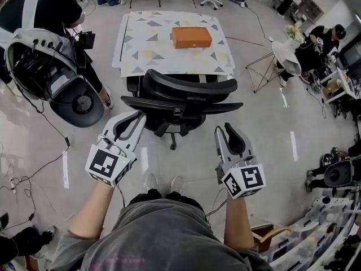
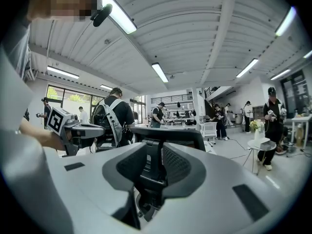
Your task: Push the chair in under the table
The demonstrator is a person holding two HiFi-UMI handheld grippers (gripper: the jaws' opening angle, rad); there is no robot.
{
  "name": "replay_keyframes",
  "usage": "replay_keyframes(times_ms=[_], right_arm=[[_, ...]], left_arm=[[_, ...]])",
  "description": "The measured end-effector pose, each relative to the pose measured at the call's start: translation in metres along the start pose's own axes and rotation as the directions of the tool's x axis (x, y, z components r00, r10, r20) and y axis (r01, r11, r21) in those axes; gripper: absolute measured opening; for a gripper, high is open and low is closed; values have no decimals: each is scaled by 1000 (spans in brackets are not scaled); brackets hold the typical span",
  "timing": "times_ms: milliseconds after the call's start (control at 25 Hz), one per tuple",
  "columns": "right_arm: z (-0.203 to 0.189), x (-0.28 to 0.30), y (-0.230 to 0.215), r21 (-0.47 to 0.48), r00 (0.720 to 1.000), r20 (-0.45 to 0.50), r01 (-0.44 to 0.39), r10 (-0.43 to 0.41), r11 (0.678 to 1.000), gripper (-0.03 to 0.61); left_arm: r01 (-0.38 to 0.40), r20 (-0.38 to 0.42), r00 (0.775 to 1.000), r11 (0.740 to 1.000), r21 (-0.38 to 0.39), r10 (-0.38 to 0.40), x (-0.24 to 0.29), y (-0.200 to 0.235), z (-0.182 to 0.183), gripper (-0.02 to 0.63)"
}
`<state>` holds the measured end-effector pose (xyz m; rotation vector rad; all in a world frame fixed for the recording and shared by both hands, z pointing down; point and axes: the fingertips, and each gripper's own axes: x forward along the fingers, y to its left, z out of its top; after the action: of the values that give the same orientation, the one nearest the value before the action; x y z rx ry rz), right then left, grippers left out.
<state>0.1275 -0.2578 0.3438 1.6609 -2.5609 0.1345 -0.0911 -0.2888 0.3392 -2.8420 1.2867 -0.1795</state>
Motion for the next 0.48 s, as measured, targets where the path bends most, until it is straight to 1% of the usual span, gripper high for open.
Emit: replay_keyframes(times_ms=[120, 240, 480], right_arm=[[4, 0, 4, -6, 1000, 6, -5, 5, 1000, 87], [8, 2, 9, -9, 1000, 13, -12, 12, 1000, 86], [10, 3, 18, -14, 999, 18, -26, 26, 1000, 57]], left_arm=[[3, -4, 1000, 1000, 0, -3, 0, -1, 3, 26], [14, 1, 1000, 1000, -2, -14, -1, -4, 4, 25], [12, 18, 1000, 1000, -5, -12, -4, -4, 8, 11]])
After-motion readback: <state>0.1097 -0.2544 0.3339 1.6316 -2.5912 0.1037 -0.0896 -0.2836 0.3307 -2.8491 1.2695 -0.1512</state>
